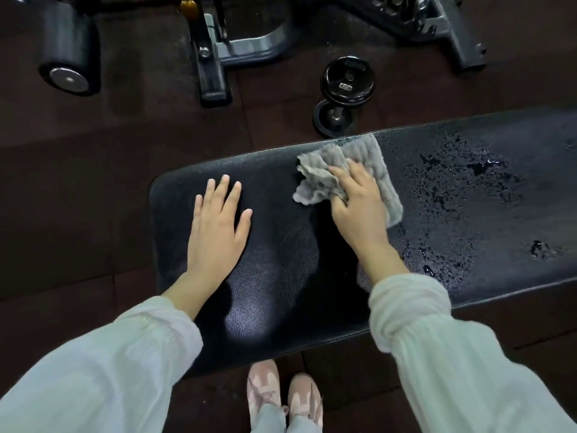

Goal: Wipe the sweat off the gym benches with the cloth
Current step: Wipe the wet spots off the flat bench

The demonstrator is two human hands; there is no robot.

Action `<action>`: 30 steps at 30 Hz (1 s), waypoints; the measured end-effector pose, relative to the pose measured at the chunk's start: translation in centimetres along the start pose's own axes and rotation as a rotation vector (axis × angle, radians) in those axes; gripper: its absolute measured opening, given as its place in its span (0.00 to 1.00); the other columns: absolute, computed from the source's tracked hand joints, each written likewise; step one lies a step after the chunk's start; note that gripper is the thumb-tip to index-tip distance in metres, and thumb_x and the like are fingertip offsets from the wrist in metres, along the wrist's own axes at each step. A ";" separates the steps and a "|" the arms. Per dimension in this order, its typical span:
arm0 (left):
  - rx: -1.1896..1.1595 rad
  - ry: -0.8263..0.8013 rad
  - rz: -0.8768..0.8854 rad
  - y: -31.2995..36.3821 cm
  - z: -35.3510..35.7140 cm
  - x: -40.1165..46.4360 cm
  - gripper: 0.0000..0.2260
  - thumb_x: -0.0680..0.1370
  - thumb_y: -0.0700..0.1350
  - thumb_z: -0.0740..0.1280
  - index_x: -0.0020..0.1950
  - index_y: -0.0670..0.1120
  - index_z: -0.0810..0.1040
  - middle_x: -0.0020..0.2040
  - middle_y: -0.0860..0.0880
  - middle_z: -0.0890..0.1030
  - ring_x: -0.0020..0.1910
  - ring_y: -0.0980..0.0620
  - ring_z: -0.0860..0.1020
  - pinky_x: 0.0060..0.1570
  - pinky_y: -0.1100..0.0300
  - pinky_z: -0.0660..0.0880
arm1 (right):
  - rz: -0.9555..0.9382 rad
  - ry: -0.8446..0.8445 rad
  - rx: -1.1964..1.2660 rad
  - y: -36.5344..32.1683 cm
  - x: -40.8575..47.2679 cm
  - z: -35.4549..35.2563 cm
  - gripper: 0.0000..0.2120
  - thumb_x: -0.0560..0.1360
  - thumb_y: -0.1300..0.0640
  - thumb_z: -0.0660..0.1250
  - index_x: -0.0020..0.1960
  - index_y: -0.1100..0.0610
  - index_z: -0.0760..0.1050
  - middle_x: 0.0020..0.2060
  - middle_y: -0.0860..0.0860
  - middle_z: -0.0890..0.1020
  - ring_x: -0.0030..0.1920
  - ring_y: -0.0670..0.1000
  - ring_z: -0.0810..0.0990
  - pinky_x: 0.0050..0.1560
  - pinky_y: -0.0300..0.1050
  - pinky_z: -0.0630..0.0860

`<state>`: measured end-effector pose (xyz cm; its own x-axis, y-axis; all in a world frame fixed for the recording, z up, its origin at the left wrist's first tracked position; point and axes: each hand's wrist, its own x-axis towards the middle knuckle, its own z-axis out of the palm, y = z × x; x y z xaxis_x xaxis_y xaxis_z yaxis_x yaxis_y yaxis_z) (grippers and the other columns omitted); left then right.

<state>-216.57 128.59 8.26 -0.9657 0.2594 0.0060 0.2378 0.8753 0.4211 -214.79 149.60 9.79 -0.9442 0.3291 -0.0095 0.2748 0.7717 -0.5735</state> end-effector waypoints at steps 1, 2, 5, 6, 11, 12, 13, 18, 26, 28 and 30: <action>0.008 -0.005 0.000 0.0 0.0 -0.1 0.21 0.80 0.45 0.60 0.72 0.41 0.64 0.74 0.43 0.61 0.75 0.44 0.54 0.71 0.52 0.46 | -0.029 -0.010 0.002 -1.0 0.8 0.8 0.22 0.71 0.65 0.61 0.65 0.58 0.73 0.68 0.58 0.68 0.70 0.58 0.62 0.71 0.51 0.56; 0.012 -0.012 0.000 -0.1 0.0 -0.1 0.21 0.80 0.46 0.59 0.72 0.41 0.64 0.74 0.43 0.61 0.75 0.44 0.54 0.71 0.52 0.46 | -0.074 -0.034 0.015 -2.2 1.2 1.6 0.22 0.70 0.65 0.60 0.64 0.59 0.74 0.68 0.60 0.69 0.70 0.60 0.63 0.70 0.52 0.55; 0.030 -0.029 -0.004 0.0 -0.2 -0.1 0.23 0.79 0.49 0.56 0.72 0.41 0.64 0.74 0.44 0.61 0.75 0.45 0.54 0.71 0.52 0.46 | -0.248 -0.160 0.055 -4.6 0.9 3.4 0.23 0.68 0.64 0.59 0.62 0.61 0.75 0.66 0.62 0.70 0.69 0.61 0.64 0.70 0.53 0.51; 0.038 -0.030 -0.004 0.0 -0.2 -0.1 0.23 0.79 0.49 0.56 0.72 0.41 0.64 0.74 0.44 0.61 0.75 0.45 0.54 0.71 0.52 0.47 | -0.291 -0.186 0.053 -4.7 0.6 3.6 0.22 0.68 0.64 0.61 0.62 0.61 0.75 0.66 0.61 0.71 0.69 0.61 0.64 0.70 0.54 0.52; 0.041 -0.022 -0.019 0.2 -0.1 -0.1 0.25 0.77 0.51 0.55 0.72 0.41 0.65 0.74 0.44 0.62 0.74 0.44 0.55 0.71 0.52 0.48 | -0.345 -0.184 -0.005 -0.4 0.0 1.1 0.22 0.68 0.61 0.59 0.62 0.58 0.75 0.64 0.59 0.73 0.66 0.60 0.69 0.68 0.50 0.57; 0.041 -0.021 -0.023 0.1 -0.1 -0.1 0.25 0.77 0.51 0.55 0.72 0.42 0.65 0.74 0.44 0.62 0.74 0.44 0.55 0.71 0.52 0.48 | -0.283 -0.152 -0.008 0.8 0.3 0.4 0.22 0.69 0.62 0.60 0.63 0.57 0.74 0.64 0.59 0.73 0.66 0.60 0.68 0.69 0.48 0.56; 0.043 -0.016 -0.026 0.1 -0.2 -0.1 0.25 0.77 0.52 0.54 0.71 0.42 0.66 0.74 0.43 0.62 0.74 0.44 0.56 0.71 0.52 0.48 | -0.193 -0.117 -0.005 1.7 0.8 -0.2 0.22 0.71 0.64 0.61 0.65 0.56 0.73 0.66 0.59 0.71 0.67 0.59 0.67 0.69 0.47 0.56; 0.050 -0.004 -0.036 0.3 0.0 -0.1 0.27 0.77 0.54 0.50 0.71 0.42 0.67 0.73 0.44 0.64 0.74 0.44 0.57 0.71 0.51 0.49 | 0.040 0.009 -0.024 0.5 5.3 -0.1 0.21 0.72 0.62 0.59 0.64 0.58 0.72 0.66 0.58 0.70 0.68 0.58 0.63 0.70 0.54 0.57; 0.056 -0.010 -0.071 0.9 -0.2 0.1 0.25 0.76 0.51 0.54 0.69 0.41 0.69 0.72 0.43 0.66 0.73 0.43 0.59 0.70 0.48 0.52 | -0.338 -0.233 0.074 -4.2 1.8 3.0 0.19 0.69 0.61 0.57 0.57 0.60 0.78 0.61 0.58 0.76 0.65 0.59 0.70 0.68 0.51 0.57; 0.025 0.000 -0.085 1.3 -0.5 0.7 0.23 0.76 0.49 0.57 0.69 0.40 0.69 0.71 0.42 0.66 0.73 0.43 0.58 0.71 0.47 0.50 | -0.327 -0.197 0.068 -1.5 0.5 1.6 0.22 0.69 0.58 0.54 0.58 0.58 0.78 0.61 0.57 0.76 0.63 0.58 0.72 0.67 0.46 0.58; -0.001 0.009 -0.067 1.9 -0.7 1.7 0.21 0.78 0.46 0.60 0.69 0.40 0.68 0.72 0.41 0.65 0.74 0.43 0.57 0.71 0.47 0.48 | -0.211 -0.123 0.049 1.4 -0.1 -0.2 0.21 0.70 0.60 0.56 0.61 0.57 0.76 0.63 0.56 0.74 0.64 0.57 0.70 0.67 0.42 0.58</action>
<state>-217.88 130.43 9.69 -0.9804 0.1964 -0.0144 0.1721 0.8901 0.4220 -214.31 150.75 9.15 -0.9956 0.0926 0.0173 0.0626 0.7882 -0.6122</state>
